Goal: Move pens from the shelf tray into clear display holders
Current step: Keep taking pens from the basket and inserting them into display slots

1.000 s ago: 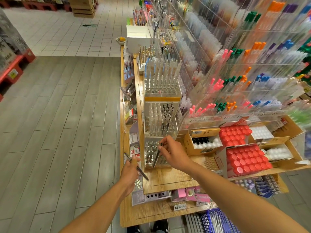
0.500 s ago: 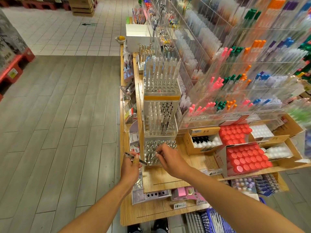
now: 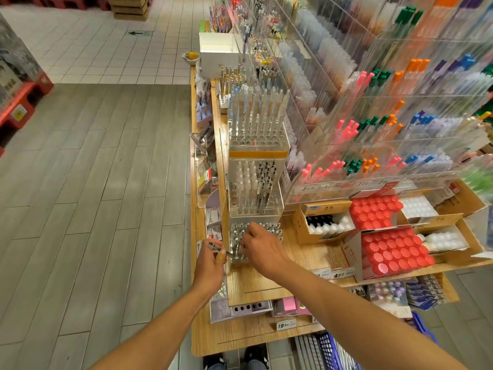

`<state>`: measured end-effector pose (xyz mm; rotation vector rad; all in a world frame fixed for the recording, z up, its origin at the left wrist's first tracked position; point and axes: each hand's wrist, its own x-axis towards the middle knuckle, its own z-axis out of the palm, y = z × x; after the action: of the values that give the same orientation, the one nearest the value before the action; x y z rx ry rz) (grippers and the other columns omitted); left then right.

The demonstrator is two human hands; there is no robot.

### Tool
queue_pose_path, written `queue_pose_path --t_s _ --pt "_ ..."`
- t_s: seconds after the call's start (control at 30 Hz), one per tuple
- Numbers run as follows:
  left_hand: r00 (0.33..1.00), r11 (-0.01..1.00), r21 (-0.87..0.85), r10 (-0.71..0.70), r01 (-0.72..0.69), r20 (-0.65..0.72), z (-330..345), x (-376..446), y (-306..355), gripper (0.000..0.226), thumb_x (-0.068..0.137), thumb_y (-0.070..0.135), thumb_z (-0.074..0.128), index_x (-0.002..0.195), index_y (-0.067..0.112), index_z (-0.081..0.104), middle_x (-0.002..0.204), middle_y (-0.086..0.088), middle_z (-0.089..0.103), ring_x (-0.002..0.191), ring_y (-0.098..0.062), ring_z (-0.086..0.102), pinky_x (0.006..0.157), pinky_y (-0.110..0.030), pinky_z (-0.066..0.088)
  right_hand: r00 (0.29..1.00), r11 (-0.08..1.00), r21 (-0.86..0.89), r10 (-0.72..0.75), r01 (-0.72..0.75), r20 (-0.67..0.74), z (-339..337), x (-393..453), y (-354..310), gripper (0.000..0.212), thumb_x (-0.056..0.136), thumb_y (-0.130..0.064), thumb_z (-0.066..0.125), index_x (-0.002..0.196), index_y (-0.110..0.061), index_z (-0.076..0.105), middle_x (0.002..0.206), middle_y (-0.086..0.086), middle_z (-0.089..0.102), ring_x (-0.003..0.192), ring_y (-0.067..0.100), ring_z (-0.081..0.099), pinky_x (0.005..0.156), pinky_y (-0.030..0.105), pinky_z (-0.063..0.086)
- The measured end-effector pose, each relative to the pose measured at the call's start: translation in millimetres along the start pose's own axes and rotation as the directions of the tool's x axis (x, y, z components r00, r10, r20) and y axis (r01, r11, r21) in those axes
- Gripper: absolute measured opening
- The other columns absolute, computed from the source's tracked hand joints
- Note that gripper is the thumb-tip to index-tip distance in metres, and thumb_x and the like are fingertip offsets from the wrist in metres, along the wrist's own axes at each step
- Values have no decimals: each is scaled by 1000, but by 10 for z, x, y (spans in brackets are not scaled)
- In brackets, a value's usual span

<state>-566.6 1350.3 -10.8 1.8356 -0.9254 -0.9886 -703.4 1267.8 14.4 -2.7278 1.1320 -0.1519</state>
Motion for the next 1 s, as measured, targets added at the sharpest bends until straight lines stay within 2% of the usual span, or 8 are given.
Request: queue_pose_path --t_s 0.1,0.2,0.3,0.4,0.53,0.63,0.77,1.0 --pt "1000 994 103 26 -28 15 31 23 -19 13 101 8 49 106 20 49 106 -2 58 95 -16 58 78 -26 47 998 1000 -6 -15 15 -61 -6 0 7 6 82 -12 72 87 -8 69 87 5 53 76 23 53 49 33 39" --pt "998 985 162 63 -67 33 61 58 -22 13 100 8 51 107 19 50 105 -1 57 88 -3 52 68 -13 37 994 997 65 -20 27 -108 5 -118 76 23 77 -14 78 99 -12 72 92 3 60 81 21 56 61 32 49" --pt "995 976 200 79 -90 64 80 97 -24 14 100 7 51 108 18 50 108 0 56 94 -12 53 70 -12 38 983 991 134 51 -28 -177 16 -328 226 32 78 -20 79 108 -15 69 106 1 62 95 18 57 79 29 48" --pt "993 965 245 76 -97 93 105 116 -47 19 99 3 50 109 19 51 110 2 53 99 -14 51 71 -10 36 965 975 199 139 -95 -221 32 -540 414 30 81 -21 77 109 -15 67 106 2 60 97 20 57 80 30 48" --pt "987 947 294 92 -127 131 129 139 -83 21 97 2 55 115 12 60 113 1 52 104 -16 52 84 -21 38 950 914 350 272 -204 -155 22 -680 613 27 89 -19 69 115 -14 64 111 0 57 101 13 53 85 25 46" --pt "985 934 324 118 -154 127 141 167 -85 22 94 5 63 114 8 67 104 1 56 100 -20 58 84 -26 44 946 865 431 316 -256 -72 22 -680 662 21 93 -19 64 114 -16 64 102 -12 53 86 2 52 77 17 45" --pt "990 925 357 98 -127 98 153 225 -89 24 91 9 68 115 6 71 101 -2 63 96 -22 60 85 -28 47 933 816 502 356 -288 -44 71 -629 685 17 93 -16 64 110 -14 68 94 -11 56 77 -6 52 72 4 40" --pt "995 915 394 62 -90 82 198 260 -113 27 92 11 68 118 7 71 112 -10 71 101 -26 64 92 -37 51 923 777 554 382 -299 -37 161 -606 743 14 92 -18 66 106 -15 68 92 -12 59 77 -4 56 71 7 44"
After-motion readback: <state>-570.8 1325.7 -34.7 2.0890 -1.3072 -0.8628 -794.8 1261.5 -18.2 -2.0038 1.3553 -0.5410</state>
